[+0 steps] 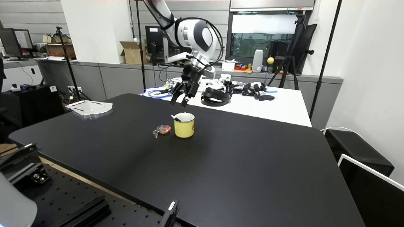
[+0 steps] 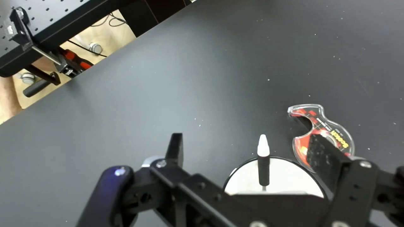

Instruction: Flip the pen in the cup

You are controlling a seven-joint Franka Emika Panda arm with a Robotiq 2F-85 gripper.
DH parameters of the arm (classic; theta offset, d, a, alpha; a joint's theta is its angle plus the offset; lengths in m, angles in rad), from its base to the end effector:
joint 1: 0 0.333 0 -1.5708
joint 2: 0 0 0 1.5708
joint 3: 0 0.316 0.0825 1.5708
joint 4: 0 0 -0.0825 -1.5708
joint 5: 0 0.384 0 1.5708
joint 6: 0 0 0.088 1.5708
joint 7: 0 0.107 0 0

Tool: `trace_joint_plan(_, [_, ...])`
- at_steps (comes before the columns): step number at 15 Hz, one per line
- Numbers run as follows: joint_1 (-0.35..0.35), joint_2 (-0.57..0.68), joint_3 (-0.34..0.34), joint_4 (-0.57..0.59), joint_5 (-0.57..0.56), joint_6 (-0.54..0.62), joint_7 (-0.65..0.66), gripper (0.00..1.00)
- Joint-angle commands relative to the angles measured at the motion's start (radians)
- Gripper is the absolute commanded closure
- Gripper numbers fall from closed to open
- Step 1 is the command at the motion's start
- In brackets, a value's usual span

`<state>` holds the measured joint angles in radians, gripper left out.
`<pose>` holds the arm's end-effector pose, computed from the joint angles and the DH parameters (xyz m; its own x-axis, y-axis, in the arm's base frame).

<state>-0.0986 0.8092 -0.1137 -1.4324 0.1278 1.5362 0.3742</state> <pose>0.6267 -0.1107 0.1809 0.5990 -0.5234 -0.6060 -0.5075 -0.8335 0.2183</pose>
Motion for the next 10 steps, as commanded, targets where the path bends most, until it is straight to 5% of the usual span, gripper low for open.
trace_joint_plan(1, [-0.02, 0.015, 0.001, -0.011, 0.042, 0.035, -0.028, 0.0])
trace_joint_plan(10, [-0.021, 0.012, 0.005, -0.071, 0.094, 0.111, -0.047, 0.0])
